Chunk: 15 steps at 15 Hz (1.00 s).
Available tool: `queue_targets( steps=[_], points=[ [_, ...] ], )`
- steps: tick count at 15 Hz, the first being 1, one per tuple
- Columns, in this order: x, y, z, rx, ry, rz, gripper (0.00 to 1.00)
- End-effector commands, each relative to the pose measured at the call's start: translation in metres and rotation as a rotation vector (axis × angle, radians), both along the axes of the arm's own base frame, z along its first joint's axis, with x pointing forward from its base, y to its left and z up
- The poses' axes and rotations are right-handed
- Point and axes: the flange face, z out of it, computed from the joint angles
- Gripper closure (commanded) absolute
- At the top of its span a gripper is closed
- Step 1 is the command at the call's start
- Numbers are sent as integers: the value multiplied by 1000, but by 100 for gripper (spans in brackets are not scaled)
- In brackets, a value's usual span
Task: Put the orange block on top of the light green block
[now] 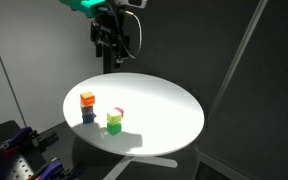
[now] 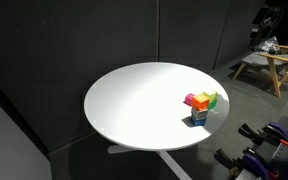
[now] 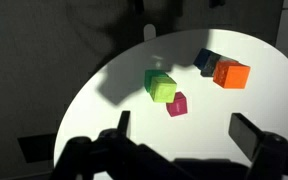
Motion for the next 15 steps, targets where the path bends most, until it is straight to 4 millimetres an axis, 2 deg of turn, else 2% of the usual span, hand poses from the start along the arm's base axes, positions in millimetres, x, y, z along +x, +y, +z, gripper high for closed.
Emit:
queue_targets(
  steps=[1, 5, 8, 15],
  points=[
    [0, 0, 1, 0, 1, 0, 0],
    [0, 0, 1, 0, 0, 0, 0],
    [5, 9, -1, -18, -8, 24, 0],
    [23, 48, -11, -138, -94, 104, 0]
  ],
)
